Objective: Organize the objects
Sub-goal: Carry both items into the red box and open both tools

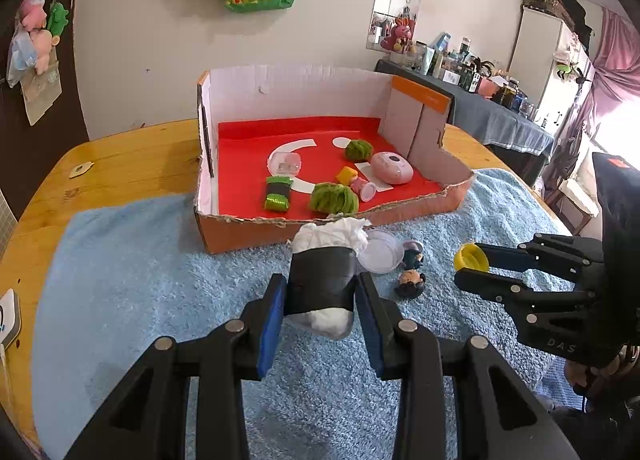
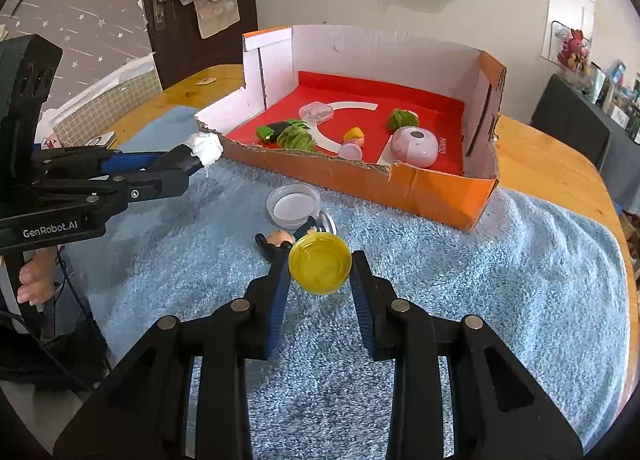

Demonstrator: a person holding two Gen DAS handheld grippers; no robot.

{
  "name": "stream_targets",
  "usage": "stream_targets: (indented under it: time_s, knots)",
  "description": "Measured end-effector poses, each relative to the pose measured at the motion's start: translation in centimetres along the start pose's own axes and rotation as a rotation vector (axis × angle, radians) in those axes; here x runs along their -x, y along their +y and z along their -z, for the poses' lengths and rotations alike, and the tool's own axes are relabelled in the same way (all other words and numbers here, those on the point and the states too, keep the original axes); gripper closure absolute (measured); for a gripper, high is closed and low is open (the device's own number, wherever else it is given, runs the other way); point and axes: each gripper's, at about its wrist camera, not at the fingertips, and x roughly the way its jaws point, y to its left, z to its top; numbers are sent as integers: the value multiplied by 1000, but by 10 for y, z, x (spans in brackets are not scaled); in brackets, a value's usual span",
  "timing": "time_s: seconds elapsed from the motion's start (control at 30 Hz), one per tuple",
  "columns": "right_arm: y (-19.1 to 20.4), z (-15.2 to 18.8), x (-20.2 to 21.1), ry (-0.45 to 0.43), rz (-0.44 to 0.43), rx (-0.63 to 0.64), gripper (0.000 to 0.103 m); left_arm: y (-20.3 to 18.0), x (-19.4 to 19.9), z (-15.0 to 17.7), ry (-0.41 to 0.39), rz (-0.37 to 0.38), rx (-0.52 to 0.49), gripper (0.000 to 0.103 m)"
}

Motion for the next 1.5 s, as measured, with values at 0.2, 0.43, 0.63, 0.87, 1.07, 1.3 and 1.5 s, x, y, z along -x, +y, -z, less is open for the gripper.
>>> stream_targets:
  time_s: [0.2, 0.43, 0.63, 0.87, 1.07, 1.3, 1.5]
  knots:
    - [0, -1, 0, 6, 6, -6, 74, 2, 4, 0, -6, 0, 3, 66]
    - [-1, -12, 5, -16, 16, -5, 74, 9, 12, -12, -27, -18, 9, 66]
    - [-15, -37, 12, -35, 51, -5, 74, 20, 10, -36, -13, -80, 1, 66]
    - [-44, -71, 2, 32, 106, 1, 74, 43, -21, -72, 70, -120, 16, 66]
    - [-63, -84, -31, 173, 77, 5, 74, 55, -58, -85, 183, -131, 24, 65]
    - [-79, -89, -62, 326, 63, 1, 74, 51, -82, -91, 280, -156, -24, 65]
    - [-82, -92, -73, 394, 38, 1, 74, 49, -89, -96, 331, -170, -47, 65]
